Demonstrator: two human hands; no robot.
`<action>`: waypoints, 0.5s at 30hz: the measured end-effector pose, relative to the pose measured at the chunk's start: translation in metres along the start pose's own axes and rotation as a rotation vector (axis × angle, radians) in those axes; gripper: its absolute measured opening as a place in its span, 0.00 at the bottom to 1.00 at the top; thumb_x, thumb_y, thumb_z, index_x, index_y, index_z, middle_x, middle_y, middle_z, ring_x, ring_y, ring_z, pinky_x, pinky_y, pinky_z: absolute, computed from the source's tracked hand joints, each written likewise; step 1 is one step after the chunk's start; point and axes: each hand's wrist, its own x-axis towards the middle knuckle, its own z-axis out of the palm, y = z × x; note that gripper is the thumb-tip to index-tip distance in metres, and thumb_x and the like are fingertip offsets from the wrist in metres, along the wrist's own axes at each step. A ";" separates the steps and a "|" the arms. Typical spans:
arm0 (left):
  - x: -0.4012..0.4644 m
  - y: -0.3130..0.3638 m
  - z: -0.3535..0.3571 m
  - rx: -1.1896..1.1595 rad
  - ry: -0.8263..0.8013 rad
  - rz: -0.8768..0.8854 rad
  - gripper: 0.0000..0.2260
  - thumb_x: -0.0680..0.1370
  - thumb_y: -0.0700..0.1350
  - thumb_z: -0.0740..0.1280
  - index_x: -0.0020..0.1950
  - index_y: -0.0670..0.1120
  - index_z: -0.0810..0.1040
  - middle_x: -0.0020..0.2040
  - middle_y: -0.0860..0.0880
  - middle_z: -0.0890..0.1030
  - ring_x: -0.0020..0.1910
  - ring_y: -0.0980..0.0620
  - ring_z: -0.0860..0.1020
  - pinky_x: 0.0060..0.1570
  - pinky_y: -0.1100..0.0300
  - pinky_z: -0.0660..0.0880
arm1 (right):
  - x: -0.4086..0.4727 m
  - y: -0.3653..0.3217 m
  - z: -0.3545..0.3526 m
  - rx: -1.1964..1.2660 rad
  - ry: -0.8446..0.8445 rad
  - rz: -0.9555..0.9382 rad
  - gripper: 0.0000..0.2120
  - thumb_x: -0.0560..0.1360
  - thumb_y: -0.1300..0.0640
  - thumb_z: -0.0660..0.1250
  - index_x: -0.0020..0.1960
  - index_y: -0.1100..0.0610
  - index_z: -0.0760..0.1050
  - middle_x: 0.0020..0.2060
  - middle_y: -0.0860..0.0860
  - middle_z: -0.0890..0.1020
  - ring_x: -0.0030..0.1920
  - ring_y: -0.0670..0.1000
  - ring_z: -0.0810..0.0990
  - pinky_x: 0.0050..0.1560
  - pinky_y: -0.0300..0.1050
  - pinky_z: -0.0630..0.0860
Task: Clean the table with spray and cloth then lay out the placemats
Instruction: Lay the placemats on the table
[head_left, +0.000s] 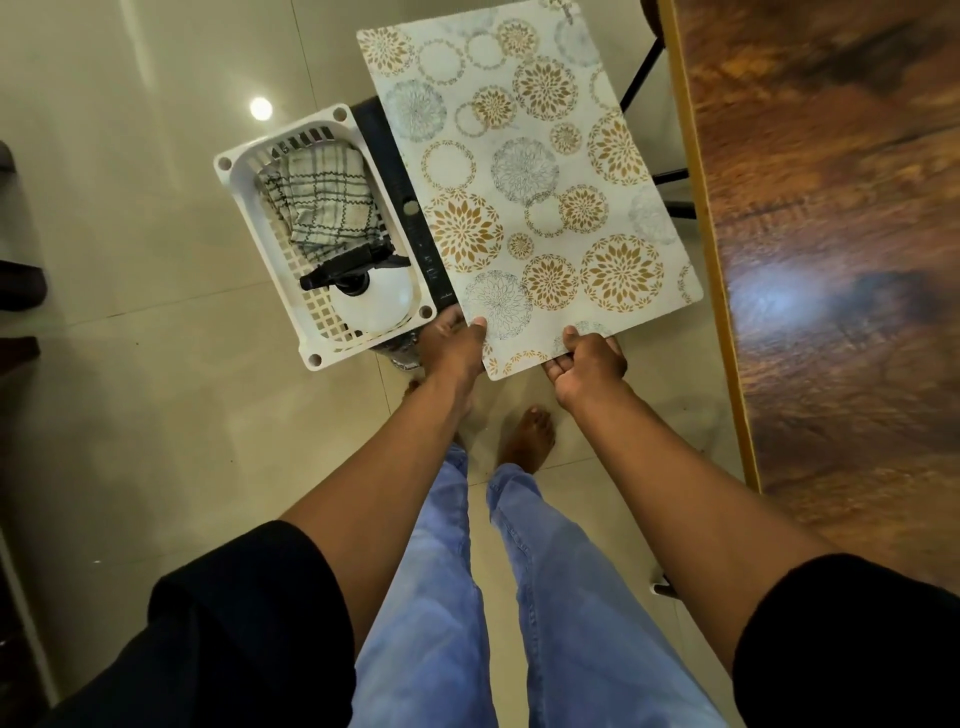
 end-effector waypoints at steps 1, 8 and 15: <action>-0.006 0.004 0.001 0.021 0.000 0.026 0.13 0.85 0.36 0.66 0.52 0.54 0.83 0.59 0.45 0.87 0.55 0.45 0.87 0.57 0.45 0.85 | -0.004 -0.002 0.000 0.006 0.000 0.002 0.18 0.79 0.73 0.65 0.60 0.53 0.77 0.48 0.55 0.84 0.47 0.57 0.84 0.43 0.52 0.83; -0.063 0.056 -0.001 0.227 0.058 0.262 0.13 0.84 0.40 0.69 0.67 0.48 0.84 0.56 0.50 0.88 0.52 0.47 0.86 0.58 0.45 0.84 | -0.047 -0.020 0.011 -0.003 -0.033 0.067 0.23 0.77 0.77 0.60 0.65 0.57 0.77 0.55 0.59 0.84 0.56 0.61 0.84 0.51 0.61 0.83; -0.140 0.118 -0.026 0.351 0.169 0.471 0.06 0.83 0.42 0.67 0.55 0.49 0.84 0.37 0.56 0.80 0.34 0.56 0.76 0.36 0.58 0.71 | -0.121 -0.042 0.032 -0.073 -0.174 0.155 0.23 0.78 0.76 0.59 0.67 0.60 0.77 0.59 0.59 0.84 0.61 0.57 0.84 0.55 0.56 0.83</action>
